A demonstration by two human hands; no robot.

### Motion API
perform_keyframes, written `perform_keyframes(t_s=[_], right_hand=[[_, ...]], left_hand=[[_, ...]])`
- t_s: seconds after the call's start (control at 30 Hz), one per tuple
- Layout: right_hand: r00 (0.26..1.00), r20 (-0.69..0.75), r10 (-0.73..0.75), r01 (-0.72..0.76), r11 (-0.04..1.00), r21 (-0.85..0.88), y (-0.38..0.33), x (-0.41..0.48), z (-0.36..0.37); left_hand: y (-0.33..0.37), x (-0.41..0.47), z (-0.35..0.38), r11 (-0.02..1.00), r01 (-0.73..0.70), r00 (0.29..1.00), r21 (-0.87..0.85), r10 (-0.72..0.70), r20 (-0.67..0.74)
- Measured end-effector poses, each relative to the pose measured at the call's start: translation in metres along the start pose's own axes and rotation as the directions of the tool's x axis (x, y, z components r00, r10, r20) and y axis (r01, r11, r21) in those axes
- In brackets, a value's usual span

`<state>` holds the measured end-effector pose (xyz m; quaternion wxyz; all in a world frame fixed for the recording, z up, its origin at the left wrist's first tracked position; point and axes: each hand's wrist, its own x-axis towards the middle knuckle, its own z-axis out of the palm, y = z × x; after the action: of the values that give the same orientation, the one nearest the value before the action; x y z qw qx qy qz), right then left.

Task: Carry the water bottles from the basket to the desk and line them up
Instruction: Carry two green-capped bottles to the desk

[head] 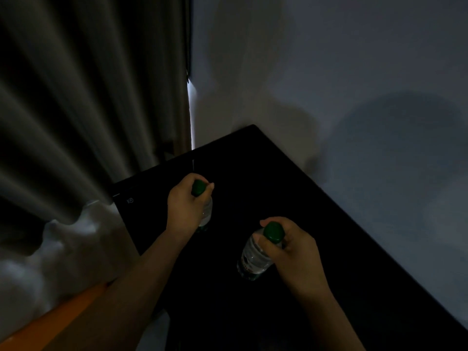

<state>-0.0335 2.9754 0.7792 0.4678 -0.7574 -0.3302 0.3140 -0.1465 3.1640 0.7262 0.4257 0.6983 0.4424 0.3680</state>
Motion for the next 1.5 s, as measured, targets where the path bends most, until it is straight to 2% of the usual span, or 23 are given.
perform_keyframes(t_s=[0.17,0.53,1.03,1.3,1.5], right_hand=[[1.000,-0.007,-0.015,0.015,1.000,-0.022,0.009,0.010,0.007],[0.999,0.032,-0.008,0.013,0.987,-0.160,0.014,0.045,0.021],[0.996,-0.052,-0.066,0.053,0.975,-0.214,0.000,0.087,0.047],[1.000,-0.019,-0.003,-0.003,0.957,-0.289,0.001,0.074,0.044],[0.993,0.078,0.088,-0.053,0.925,-0.376,-0.005,0.063,0.032]], left_hand=[[-0.007,0.016,0.004,0.999,-0.024,0.998,0.047,0.026,-0.051],[-0.014,0.015,0.001,0.998,-0.003,1.000,0.060,0.003,0.002],[-0.020,0.019,0.000,0.998,0.018,0.999,0.057,-0.020,0.041],[-0.015,0.019,-0.001,0.996,0.025,0.999,0.088,-0.029,0.044],[-0.001,0.023,-0.008,0.978,0.018,0.992,0.207,-0.043,0.117]])
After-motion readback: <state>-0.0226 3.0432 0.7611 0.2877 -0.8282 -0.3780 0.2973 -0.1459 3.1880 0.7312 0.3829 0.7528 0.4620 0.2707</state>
